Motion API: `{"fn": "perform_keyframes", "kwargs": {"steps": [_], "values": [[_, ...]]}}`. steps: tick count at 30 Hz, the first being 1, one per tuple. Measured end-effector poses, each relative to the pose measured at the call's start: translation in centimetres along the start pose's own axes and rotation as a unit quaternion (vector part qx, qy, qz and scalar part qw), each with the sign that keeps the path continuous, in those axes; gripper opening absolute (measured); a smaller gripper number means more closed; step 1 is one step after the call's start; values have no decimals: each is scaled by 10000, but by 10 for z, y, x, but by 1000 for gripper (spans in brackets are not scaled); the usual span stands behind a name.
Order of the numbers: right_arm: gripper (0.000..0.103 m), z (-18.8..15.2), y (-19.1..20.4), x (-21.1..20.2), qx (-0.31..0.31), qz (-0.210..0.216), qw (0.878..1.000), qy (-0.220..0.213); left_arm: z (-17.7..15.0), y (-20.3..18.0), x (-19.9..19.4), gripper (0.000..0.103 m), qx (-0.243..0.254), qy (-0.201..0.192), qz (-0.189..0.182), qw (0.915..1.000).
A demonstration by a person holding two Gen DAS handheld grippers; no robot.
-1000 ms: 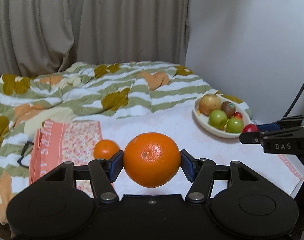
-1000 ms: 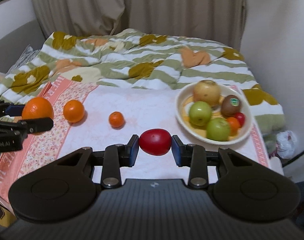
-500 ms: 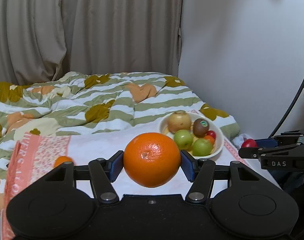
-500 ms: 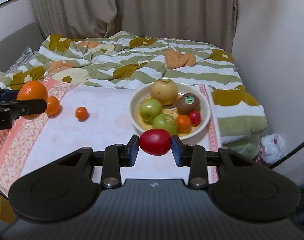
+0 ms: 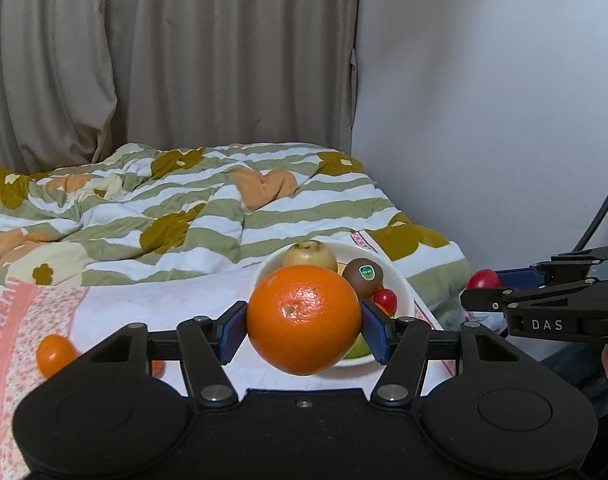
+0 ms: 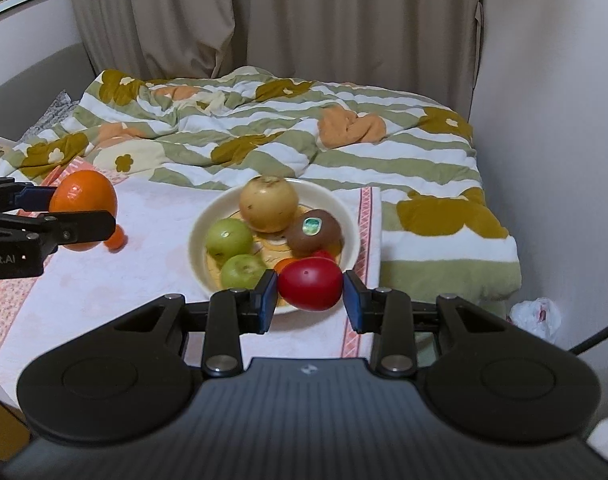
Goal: Organize fruits
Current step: 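Carry the orange and red tomato to the white bowl with both tools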
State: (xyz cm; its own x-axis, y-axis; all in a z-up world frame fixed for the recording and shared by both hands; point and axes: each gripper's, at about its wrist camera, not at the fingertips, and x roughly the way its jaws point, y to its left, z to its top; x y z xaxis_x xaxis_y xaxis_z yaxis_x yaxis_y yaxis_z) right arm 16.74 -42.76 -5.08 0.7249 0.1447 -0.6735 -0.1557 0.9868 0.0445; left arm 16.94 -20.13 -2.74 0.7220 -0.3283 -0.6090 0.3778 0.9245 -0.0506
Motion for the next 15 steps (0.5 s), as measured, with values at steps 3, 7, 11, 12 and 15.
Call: {"fn": "perform_keyframes", "kwargs": {"steps": [3,7,11,12,15], "values": [[51,6,-9,13,30,32,10000,29,7,-3,20,64,11,89,107,9999],[51,13,-15,33,34,41,10000,76,18,3,51,64,-29,223,96,9997],[51,19,-16,52,74,94,9998,160,26,14,85,64,-19,364,119,9993],[51,20,-16,57,67,104,9998,178,28,16,92,64,-22,400,127,9991],[51,25,-12,69,53,102,9996,240,33,24,117,64,-34,556,130,9984]]}}
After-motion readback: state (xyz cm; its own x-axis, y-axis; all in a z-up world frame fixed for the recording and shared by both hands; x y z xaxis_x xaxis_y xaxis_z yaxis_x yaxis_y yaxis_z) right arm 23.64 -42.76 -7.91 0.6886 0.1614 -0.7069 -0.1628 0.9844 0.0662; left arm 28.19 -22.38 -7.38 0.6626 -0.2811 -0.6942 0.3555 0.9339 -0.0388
